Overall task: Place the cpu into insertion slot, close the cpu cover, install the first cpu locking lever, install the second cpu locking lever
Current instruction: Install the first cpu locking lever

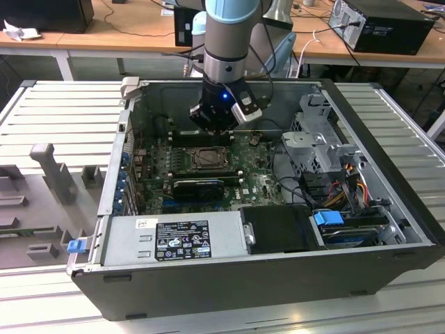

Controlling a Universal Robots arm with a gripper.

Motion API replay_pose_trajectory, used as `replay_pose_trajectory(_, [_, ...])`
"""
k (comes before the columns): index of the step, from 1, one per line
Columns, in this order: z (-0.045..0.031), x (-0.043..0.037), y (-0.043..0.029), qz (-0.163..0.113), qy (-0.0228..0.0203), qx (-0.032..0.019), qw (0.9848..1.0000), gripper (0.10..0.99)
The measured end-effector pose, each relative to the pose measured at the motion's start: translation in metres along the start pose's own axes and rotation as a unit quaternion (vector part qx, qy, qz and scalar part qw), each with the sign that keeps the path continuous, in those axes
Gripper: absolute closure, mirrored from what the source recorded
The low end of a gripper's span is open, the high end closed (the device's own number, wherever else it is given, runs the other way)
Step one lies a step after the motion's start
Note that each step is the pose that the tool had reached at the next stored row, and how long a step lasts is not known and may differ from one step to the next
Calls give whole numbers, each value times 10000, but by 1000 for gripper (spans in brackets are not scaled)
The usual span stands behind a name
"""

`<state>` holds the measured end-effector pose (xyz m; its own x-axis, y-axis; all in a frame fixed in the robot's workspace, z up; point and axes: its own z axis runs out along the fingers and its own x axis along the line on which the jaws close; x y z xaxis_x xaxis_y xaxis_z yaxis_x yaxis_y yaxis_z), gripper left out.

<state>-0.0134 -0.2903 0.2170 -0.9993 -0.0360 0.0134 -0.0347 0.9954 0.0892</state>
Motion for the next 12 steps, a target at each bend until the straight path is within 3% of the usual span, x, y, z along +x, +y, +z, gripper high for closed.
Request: replay_pose_trajectory(12, [-8,3,-86,1,0,0,10000,980])
